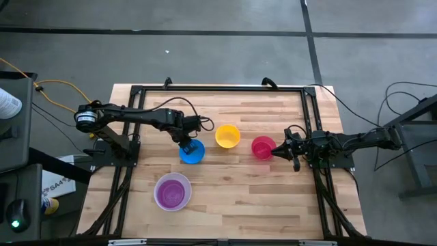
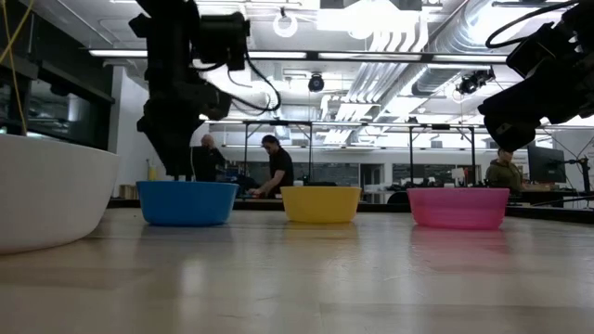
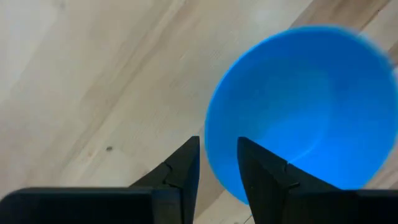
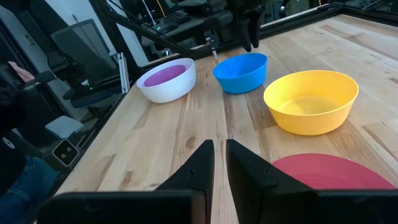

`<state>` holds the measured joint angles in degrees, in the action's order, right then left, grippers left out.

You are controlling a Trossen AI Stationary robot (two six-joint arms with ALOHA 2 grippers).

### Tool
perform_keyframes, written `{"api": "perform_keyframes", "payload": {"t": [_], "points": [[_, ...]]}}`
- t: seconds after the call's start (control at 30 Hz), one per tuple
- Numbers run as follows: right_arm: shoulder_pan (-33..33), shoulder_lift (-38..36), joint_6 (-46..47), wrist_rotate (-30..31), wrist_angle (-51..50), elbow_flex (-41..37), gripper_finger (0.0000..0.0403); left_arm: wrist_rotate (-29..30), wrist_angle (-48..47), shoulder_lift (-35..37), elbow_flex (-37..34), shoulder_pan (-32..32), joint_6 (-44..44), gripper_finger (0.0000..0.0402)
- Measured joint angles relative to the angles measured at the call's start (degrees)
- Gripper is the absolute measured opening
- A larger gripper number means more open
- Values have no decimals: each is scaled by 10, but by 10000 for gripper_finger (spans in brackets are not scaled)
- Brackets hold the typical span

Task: Nest bowls inside each other
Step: Stack the blue bowl on the purple bowl

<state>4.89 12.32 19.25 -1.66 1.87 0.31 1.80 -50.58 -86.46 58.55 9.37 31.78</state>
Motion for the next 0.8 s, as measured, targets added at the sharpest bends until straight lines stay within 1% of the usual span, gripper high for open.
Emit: {"api": "perform_keyframes", "payload": {"t": [0.17, 0.8], "points": [[0, 0, 0, 0, 0, 0, 35, -9, 16, 0, -23, 0, 0, 109], [0, 0, 0, 0, 0, 0, 35, -14, 45, 0, -48, 0, 1, 109]]}}
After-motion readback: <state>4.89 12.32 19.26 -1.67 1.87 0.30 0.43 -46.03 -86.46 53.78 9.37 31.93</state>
